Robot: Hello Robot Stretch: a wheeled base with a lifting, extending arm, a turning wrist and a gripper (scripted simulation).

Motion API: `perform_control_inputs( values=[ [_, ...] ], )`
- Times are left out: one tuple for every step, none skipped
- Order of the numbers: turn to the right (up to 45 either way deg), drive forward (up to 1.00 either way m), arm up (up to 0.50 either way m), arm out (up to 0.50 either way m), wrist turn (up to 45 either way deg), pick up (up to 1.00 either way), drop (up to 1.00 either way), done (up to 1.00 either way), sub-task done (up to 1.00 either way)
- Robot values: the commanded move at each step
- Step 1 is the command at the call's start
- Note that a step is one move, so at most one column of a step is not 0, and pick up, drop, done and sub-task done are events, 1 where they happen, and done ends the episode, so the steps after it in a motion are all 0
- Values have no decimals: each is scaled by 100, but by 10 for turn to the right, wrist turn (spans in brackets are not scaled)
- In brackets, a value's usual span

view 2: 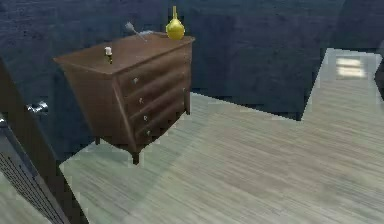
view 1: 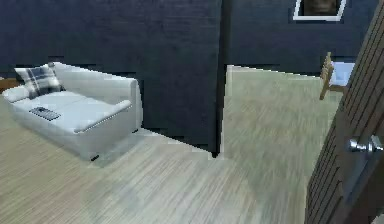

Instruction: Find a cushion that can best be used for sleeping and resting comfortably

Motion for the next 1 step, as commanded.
perform_control_inputs(
  values=[
    [-450,0,0,0,0,0,0,0,0]
  ],
)
